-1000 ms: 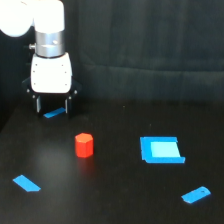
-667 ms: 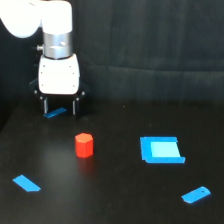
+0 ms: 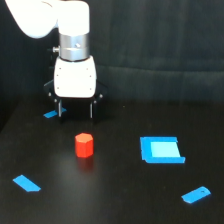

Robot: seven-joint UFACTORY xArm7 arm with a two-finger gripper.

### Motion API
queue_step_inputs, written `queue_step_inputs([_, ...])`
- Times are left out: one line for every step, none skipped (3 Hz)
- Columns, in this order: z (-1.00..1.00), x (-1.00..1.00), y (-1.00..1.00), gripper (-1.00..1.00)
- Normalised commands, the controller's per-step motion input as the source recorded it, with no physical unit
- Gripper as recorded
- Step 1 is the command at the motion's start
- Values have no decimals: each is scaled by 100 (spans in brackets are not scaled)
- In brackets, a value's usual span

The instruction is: Pick up the red object from the table

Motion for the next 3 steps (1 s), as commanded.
queue_step_inputs([19,53,-83,96])
queue_step_inputs([13,50,-88,100])
queue_step_inputs([-19,52,-90,99])
